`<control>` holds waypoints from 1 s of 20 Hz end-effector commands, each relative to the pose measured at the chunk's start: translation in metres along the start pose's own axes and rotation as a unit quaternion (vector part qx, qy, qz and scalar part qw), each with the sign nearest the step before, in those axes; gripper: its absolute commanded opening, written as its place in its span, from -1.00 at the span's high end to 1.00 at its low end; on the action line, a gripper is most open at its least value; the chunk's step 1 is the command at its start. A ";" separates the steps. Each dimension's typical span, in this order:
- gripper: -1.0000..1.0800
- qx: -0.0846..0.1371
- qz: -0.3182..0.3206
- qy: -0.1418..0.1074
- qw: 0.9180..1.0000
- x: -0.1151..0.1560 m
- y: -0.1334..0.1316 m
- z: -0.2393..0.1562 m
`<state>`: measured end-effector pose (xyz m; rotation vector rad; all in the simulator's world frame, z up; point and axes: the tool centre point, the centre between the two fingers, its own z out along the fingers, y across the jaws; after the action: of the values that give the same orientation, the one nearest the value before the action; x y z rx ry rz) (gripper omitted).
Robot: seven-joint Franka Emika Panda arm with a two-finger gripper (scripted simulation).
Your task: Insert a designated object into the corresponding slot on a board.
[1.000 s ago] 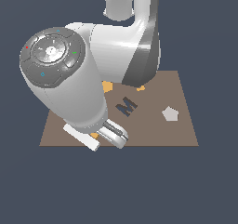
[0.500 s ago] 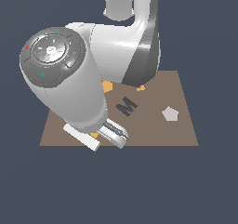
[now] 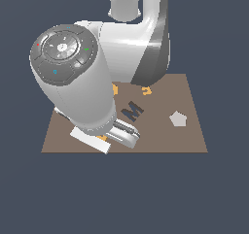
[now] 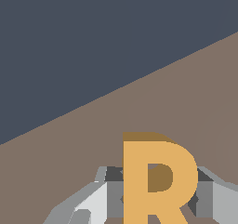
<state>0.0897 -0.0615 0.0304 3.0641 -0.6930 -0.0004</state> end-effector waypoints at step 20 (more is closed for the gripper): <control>1.00 0.000 -0.363 0.001 0.932 -0.061 0.004 -0.003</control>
<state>0.0382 -0.0385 0.0332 3.1199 0.3667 0.0009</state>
